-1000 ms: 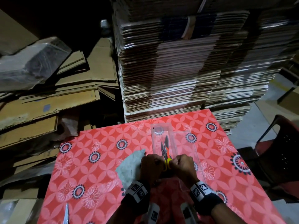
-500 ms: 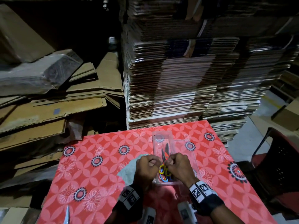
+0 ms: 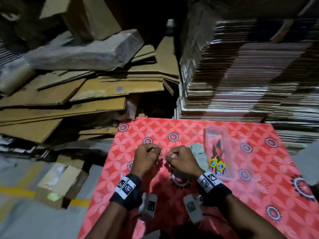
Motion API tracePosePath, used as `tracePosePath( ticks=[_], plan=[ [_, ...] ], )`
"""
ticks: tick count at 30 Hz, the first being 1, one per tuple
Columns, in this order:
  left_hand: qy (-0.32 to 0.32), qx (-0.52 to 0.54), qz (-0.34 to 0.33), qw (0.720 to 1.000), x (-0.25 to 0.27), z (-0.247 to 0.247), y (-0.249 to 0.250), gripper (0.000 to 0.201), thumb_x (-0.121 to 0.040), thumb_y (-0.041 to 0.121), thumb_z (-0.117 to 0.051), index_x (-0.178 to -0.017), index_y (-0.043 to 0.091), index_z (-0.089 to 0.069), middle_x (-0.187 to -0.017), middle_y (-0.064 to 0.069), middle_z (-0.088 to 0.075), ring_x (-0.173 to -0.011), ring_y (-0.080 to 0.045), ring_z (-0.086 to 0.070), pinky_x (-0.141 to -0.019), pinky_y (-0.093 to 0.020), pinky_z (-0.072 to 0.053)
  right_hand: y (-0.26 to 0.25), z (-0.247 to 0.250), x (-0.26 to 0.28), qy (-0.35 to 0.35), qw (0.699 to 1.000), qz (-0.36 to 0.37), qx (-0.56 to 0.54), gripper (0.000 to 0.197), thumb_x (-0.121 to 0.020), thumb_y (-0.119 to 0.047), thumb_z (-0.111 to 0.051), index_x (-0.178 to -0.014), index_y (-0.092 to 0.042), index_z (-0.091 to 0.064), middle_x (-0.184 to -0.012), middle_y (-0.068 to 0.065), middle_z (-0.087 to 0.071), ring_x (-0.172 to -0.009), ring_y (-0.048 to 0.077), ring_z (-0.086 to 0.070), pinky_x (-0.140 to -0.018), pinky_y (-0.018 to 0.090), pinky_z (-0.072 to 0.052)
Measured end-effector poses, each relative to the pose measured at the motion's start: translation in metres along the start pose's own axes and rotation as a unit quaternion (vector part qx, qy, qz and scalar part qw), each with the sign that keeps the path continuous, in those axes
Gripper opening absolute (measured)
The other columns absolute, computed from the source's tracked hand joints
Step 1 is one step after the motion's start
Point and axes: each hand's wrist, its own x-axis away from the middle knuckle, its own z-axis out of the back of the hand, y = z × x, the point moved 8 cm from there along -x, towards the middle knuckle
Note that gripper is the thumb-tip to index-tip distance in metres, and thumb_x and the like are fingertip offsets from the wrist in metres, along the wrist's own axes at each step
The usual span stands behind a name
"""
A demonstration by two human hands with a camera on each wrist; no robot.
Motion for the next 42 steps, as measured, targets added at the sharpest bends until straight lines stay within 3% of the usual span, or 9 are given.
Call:
tracePosePath(
  ticks=[6, 11, 15, 18, 21, 28, 33, 37, 42],
  plan=[
    [0.064, -0.048, 0.057, 0.995, 0.019, 0.103, -0.055, 0.028, -0.085, 0.032, -0.073, -0.063, 0.014, -0.075, -0.057, 0.003, -0.068, -0.053, -0.007, -0.057, -0.061, -0.026, -0.045, -0.018, -0.096, 0.0, -0.149, 0.986, 0.018, 0.069, 0.02, -0.082, -0.019, -0.07, -0.064, -0.012, -0.075, -0.057, -0.002, -0.067, -0.046, -0.006, -0.054, -0.052, 0.015, -0.042],
    [0.025, -0.139, 0.159, 0.977, 0.047, 0.157, -0.117, 0.016, -0.079, 0.032, -0.071, -0.064, 0.031, -0.077, -0.061, -0.001, -0.071, -0.054, -0.011, -0.061, -0.064, -0.026, -0.052, -0.001, -0.17, 0.01, -0.261, 0.959, -0.011, 0.115, 0.04, -0.081, -0.035, -0.069, -0.087, 0.002, -0.079, -0.088, 0.022, -0.077, -0.083, 0.022, -0.072, -0.071, 0.027, -0.047],
    [-0.015, -0.189, 0.204, 0.961, 0.068, 0.171, -0.147, 0.013, -0.074, 0.008, -0.071, -0.069, 0.014, -0.081, -0.059, -0.003, -0.071, -0.047, -0.009, -0.061, -0.049, -0.019, -0.051, -0.003, -0.206, 0.021, -0.297, 0.939, 0.04, 0.172, 0.071, -0.074, -0.059, -0.062, -0.107, 0.002, -0.078, -0.107, 0.02, -0.077, -0.103, 0.031, -0.072, -0.086, 0.028, -0.048],
    [-0.064, -0.213, 0.249, 0.943, 0.081, 0.171, -0.169, 0.018, -0.061, 0.022, -0.078, -0.076, 0.013, -0.081, -0.064, -0.001, -0.074, -0.052, -0.014, -0.064, -0.054, -0.022, -0.052, 0.01, -0.223, 0.028, -0.299, 0.923, 0.025, 0.242, 0.051, -0.097, -0.032, -0.07, -0.128, 0.008, -0.062, -0.124, 0.026, -0.065, -0.113, 0.034, -0.062, -0.09, 0.031, -0.042],
    [-0.12, -0.247, 0.273, 0.922, 0.093, 0.163, -0.182, 0.007, -0.07, 0.017, -0.083, -0.068, 0.016, -0.077, -0.057, 0.003, -0.071, -0.047, -0.007, -0.063, -0.056, -0.022, -0.053, 0.026, -0.235, 0.035, -0.298, 0.919, -0.014, 0.256, 0.02, -0.094, -0.021, -0.076, -0.107, -0.009, -0.066, -0.102, 0.017, -0.065, -0.089, 0.024, -0.058, -0.071, 0.027, -0.038],
    [-0.105, -0.234, 0.291, 0.921, 0.107, 0.16, -0.196, 0.012, -0.086, 0.009, -0.072, -0.077, 0.016, -0.071, -0.059, -0.011, -0.07, -0.041, -0.012, -0.059, -0.046, -0.022, -0.048, 0.032, -0.253, 0.044, -0.287, 0.917, -0.013, 0.278, 0.03, -0.099, -0.028, -0.068, -0.102, 0.001, -0.071, -0.082, 0.008, -0.064, -0.068, 0.016, -0.05, -0.051, 0.019, -0.032],
    [-0.113, -0.172, 0.282, 0.937, 0.108, 0.154, -0.19, 0.029, -0.079, 0.001, -0.08, -0.057, 0.018, -0.07, -0.047, -0.002, -0.061, -0.037, -0.008, -0.054, -0.044, -0.02, -0.045, 0.034, -0.248, 0.042, -0.264, 0.917, 0.012, 0.3, 0.03, -0.096, -0.035, -0.07, -0.075, -0.022, -0.052, -0.071, -0.004, -0.047, -0.069, 0.02, -0.055, -0.054, 0.018, -0.03],
    [-0.109, -0.13, 0.226, 0.959, 0.099, 0.146, -0.174, 0.027, -0.071, 0.009, -0.079, -0.053, 0.017, -0.061, -0.055, -0.005, -0.061, -0.05, -0.017, -0.057, -0.059, -0.028, -0.049, 0.02, -0.218, 0.04, -0.196, 0.963, 0.042, 0.178, 0.023, -0.095, -0.02, -0.073, -0.108, -0.003, -0.068, -0.088, -0.007, -0.056, -0.076, 0.011, -0.057, -0.062, 0.012, -0.039],
    [-0.066, -0.085, 0.145, 0.983, 0.086, 0.129, -0.128, 0.012, -0.068, 0.025, -0.068, -0.058, 0.019, -0.069, -0.065, 0.001, -0.071, -0.062, -0.016, -0.063, -0.066, -0.033, -0.053, 0.007, -0.164, 0.037, -0.158, 0.971, 0.083, 0.158, 0.014, -0.092, -0.008, -0.071, -0.08, -0.004, -0.078, -0.069, -0.001, -0.071, -0.051, -0.004, -0.059, -0.06, 0.014, -0.05]
  ],
)
